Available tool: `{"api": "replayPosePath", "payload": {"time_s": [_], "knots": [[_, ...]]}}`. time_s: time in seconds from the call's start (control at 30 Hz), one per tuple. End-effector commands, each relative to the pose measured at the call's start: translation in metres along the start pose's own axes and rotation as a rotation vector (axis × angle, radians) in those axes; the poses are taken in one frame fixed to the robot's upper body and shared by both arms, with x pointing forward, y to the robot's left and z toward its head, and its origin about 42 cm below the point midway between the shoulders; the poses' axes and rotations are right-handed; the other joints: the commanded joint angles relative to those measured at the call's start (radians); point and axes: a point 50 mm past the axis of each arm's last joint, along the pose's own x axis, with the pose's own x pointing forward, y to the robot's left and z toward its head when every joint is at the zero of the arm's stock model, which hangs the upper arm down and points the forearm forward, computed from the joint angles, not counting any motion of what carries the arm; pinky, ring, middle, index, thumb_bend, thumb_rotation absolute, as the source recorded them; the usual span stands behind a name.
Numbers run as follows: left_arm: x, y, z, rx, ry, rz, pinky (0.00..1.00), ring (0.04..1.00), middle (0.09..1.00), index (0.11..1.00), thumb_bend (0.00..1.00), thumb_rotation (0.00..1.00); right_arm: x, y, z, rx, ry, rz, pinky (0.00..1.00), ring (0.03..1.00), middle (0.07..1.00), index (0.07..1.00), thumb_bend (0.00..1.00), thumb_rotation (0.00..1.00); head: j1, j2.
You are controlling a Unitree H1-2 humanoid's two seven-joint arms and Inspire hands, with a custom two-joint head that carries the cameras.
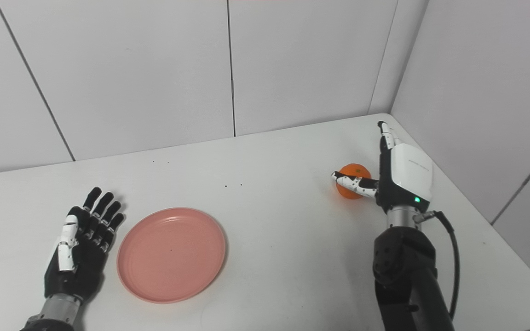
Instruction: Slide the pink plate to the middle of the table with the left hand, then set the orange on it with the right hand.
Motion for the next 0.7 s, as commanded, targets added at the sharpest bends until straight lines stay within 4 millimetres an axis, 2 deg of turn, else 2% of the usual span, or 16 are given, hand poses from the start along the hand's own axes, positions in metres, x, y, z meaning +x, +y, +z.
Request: {"api": "replayPosePath", "payload": {"time_s": [0.0,0.27,0.43,0.67], "knots": [[-0.017,0.011,-0.025,-0.002,0.135,0.058,0.97,0.955,0.956,0.941,0.34,1.00,0.013,-0.013,0.009,-0.004,-0.034,-0.068,0.75,0.871,0.911,0.925,0.93,0.50,0.001,0.001],[-0.017,0.009,-0.024,-0.005,0.135,0.057,0.97,0.955,0.954,0.938,0.34,1.00,0.022,-0.003,0.005,-0.003,-0.039,-0.033,0.74,0.863,0.906,0.918,0.94,0.51,0.013,0.001],[-0.018,0.010,-0.025,-0.002,0.134,0.057,0.97,0.952,0.954,0.937,0.34,1.00,0.026,0.004,0.003,0.013,-0.038,-0.020,0.73,0.853,0.895,0.907,0.93,0.46,0.017,-0.006],[-0.020,0.009,-0.026,0.000,0.130,0.053,0.97,0.957,0.958,0.943,0.33,1.00,0.030,0.011,0.000,0.011,-0.031,0.002,0.73,0.847,0.889,0.904,0.93,0.46,0.025,-0.010]]}}
